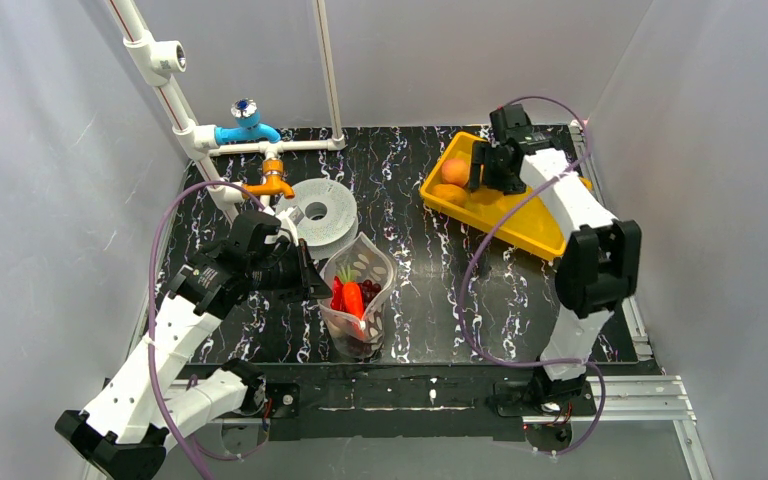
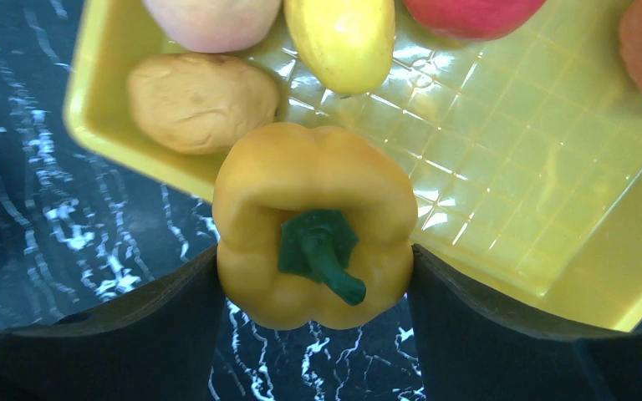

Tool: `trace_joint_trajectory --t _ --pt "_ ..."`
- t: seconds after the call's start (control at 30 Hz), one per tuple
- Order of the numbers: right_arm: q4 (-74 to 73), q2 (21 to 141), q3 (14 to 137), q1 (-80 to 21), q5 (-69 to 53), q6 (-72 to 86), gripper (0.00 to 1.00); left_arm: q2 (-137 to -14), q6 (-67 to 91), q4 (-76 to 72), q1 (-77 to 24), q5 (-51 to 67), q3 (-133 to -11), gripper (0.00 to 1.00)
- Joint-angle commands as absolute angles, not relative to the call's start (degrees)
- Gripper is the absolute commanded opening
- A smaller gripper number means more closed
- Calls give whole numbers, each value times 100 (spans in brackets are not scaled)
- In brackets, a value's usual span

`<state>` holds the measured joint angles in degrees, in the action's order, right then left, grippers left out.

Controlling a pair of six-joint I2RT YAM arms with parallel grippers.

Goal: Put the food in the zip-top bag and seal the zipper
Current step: Pick up the fake vegetable from the bin, then place the fake vegetable in the zipper food storage bag.

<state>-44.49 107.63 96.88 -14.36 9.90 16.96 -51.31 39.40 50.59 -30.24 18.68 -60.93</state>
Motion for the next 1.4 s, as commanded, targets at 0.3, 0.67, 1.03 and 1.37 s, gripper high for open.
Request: trace_joint_trajectory --t 0.3,0.67,1.03,1.37 --pt "-3048 8676 7737 -1524 -1806 2445 1 -5162 3897 5025 -3052 1980 -6141 0" --pt "-2585 7195 6912 -2109 -3040 2316 1 -5255 3872 4972 -3049 2002 -6172 0" --pt "-2572 6888 7522 -3795 -3027 1611 1 -5286 3877 4956 -3050 2020 -6207 0" --pt "-3069 7357 7909 -4959 -2085 1188 5 -5173 3920 4988 -3049 1978 -6121 0"
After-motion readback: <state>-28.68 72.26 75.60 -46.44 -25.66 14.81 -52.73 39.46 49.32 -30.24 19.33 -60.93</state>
